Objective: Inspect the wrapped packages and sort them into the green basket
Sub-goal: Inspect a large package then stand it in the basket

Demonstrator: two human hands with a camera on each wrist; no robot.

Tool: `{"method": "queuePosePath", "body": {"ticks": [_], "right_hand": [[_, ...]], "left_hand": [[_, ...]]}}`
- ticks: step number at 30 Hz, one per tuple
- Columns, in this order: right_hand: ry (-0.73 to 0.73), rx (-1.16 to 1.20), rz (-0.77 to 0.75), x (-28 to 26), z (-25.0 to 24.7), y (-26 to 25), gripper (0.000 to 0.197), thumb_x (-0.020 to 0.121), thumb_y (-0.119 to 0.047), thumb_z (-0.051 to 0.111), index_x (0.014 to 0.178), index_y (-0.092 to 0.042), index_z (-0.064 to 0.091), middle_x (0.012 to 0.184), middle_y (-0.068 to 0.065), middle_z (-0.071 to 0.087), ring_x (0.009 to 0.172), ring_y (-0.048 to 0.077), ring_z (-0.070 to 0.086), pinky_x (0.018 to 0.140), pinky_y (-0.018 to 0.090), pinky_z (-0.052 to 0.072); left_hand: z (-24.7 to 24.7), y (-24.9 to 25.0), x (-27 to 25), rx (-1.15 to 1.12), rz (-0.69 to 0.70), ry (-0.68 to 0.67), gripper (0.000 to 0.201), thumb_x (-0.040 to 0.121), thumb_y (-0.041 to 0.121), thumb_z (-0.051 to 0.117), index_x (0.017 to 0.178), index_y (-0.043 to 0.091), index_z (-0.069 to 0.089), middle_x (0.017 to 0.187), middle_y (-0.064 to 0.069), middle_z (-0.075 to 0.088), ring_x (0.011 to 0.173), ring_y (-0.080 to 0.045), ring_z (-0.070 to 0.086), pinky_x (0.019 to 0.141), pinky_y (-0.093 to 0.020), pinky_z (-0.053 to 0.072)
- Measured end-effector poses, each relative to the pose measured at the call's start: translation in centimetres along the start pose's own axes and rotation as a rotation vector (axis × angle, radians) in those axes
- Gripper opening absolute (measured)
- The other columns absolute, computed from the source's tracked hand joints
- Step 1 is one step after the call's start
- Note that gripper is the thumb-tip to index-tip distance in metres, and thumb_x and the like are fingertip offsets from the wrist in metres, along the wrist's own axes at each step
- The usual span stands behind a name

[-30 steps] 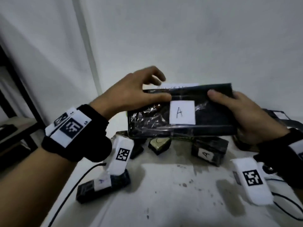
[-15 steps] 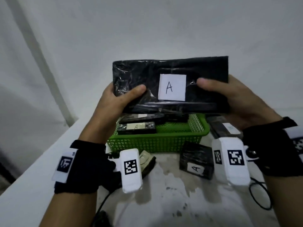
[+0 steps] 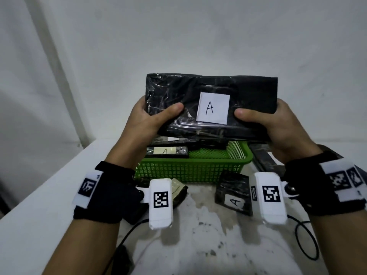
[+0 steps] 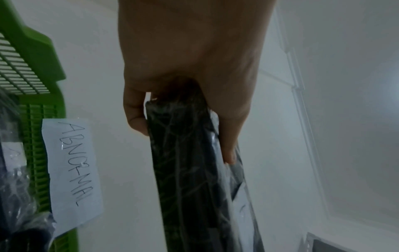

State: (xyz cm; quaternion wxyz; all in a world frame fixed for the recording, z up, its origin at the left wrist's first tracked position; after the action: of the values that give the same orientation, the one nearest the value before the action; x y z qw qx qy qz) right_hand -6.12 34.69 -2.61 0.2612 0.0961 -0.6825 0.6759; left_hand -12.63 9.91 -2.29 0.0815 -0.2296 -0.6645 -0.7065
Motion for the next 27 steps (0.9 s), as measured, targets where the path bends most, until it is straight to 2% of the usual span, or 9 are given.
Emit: {"method": "queuePosePath", "body": {"ticks": [4, 6, 9, 11, 13, 15, 20, 24, 27], "right_hand": [[0.071, -0.032, -0.063, -0.2, 0.1, -0.1, 0.095, 0.053, -0.035, 0.097, 0.133, -0.006, 0.055, 0.123, 0.009, 0.071, 0.109, 0.022, 0.072, 0.086, 0.034, 0.059], [0.102, -0.185, -0.133, -0.5, 0.1, -0.1, 0.087, 0.061, -0.038, 0.093, 0.135, -0.015, 0.053, 0.125, -0.001, 0.069, 0.114, 0.011, 0.067, 0.093, 0.029, 0.055], [0.134, -0.52, -0.181, -0.9, 0.0, -0.3, 0.081, 0.068, -0.042, 0.089, 0.139, -0.03, 0.052, 0.126, -0.016, 0.064, 0.11, -0.003, 0.06, 0.091, 0.015, 0.049], [0.177, -0.593, -0.143, -0.8, -0.2, 0.2, 0.087, 0.068, -0.035, 0.09, 0.144, -0.032, 0.048, 0.127, -0.016, 0.064, 0.112, 0.001, 0.06, 0.098, 0.023, 0.05], [0.169, -0.525, -0.082, -0.7, -0.1, 0.8, 0.088, 0.068, -0.037, 0.09, 0.144, -0.035, 0.046, 0.128, -0.014, 0.064, 0.118, 0.009, 0.061, 0.104, 0.04, 0.051], [0.126, -0.342, -0.031, -0.7, 0.3, 1.3, 0.084, 0.068, -0.044, 0.089, 0.141, -0.039, 0.047, 0.128, -0.015, 0.065, 0.119, 0.012, 0.064, 0.099, 0.048, 0.055], [0.22, -0.027, 0.073, -0.3, 1.2, 2.1, 0.035, 0.087, -0.027, 0.077, 0.116, -0.022, 0.058, 0.113, -0.004, 0.068, 0.105, 0.016, 0.071, 0.083, 0.044, 0.063], [0.28, -0.063, 0.024, -0.3, 1.0, 2.7, 0.033, 0.083, -0.022, 0.081, 0.105, -0.018, 0.057, 0.114, 0.008, 0.067, 0.098, 0.022, 0.074, 0.074, 0.043, 0.064], [0.289, -0.022, 0.024, -0.1, 0.5, 2.5, 0.036, 0.08, -0.018, 0.083, 0.106, -0.017, 0.059, 0.114, 0.01, 0.067, 0.098, 0.025, 0.074, 0.071, 0.041, 0.064]], "left_hand": [[-0.1, -0.2, -0.3, 0.244, 0.035, 0.024, 0.059, 0.076, 0.058, 0.073, 0.125, 0.031, 0.055, 0.112, 0.012, 0.07, 0.102, -0.006, 0.069, 0.091, -0.036, 0.056], [-0.5, -0.4, -0.4, 0.401, 0.066, 0.071, 0.053, 0.08, 0.069, 0.062, 0.124, 0.038, 0.056, 0.111, 0.02, 0.066, 0.105, 0.0, 0.063, 0.085, -0.032, 0.055], [-0.7, -0.7, -0.1, 0.162, -0.034, 0.05, 0.047, 0.087, 0.062, 0.061, 0.125, 0.035, 0.058, 0.117, 0.011, 0.066, 0.109, -0.014, 0.068, 0.071, -0.035, 0.061], [-0.4, -0.7, 0.0, -0.032, -0.088, 0.04, 0.045, 0.091, 0.054, 0.059, 0.125, 0.026, 0.055, 0.115, 0.005, 0.066, 0.106, -0.019, 0.069, 0.075, -0.039, 0.062], [0.1, -0.8, 0.0, -0.041, -0.055, 0.054, 0.039, 0.092, 0.044, 0.064, 0.121, 0.022, 0.05, 0.11, 0.006, 0.067, 0.1, -0.012, 0.072, 0.079, -0.039, 0.062], [0.5, -1.1, 0.0, 0.0, -0.006, 0.072, 0.037, 0.091, 0.033, 0.069, 0.12, 0.022, 0.046, 0.106, 0.009, 0.067, 0.092, -0.004, 0.072, 0.081, -0.039, 0.062], [0.4, -1.4, 0.2, -0.011, 0.068, 0.08, 0.042, 0.086, 0.022, 0.077, 0.116, 0.021, 0.047, 0.124, -0.01, 0.061, 0.093, -0.018, 0.073, 0.075, -0.032, 0.061], [0.4, -1.9, 0.2, -0.013, 0.087, 0.032, 0.039, 0.086, 0.017, 0.077, 0.111, 0.024, 0.049, 0.125, -0.01, 0.059, 0.094, -0.022, 0.074, 0.082, -0.037, 0.061], [0.4, -2.1, 0.4, -0.03, 0.073, 0.009, 0.037, 0.087, 0.018, 0.076, 0.111, 0.024, 0.049, 0.124, -0.008, 0.059, 0.094, -0.015, 0.073, 0.084, -0.035, 0.06]]}}
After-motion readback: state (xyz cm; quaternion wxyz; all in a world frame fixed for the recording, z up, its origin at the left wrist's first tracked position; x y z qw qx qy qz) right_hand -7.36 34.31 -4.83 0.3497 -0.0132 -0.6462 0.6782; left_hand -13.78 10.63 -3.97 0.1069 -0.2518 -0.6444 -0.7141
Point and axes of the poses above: each hand's wrist, its own x-axis towards the middle knuckle, its own z-axis out of the palm, y = z × x, the point moved 2 cm from there along x, towards the middle knuckle
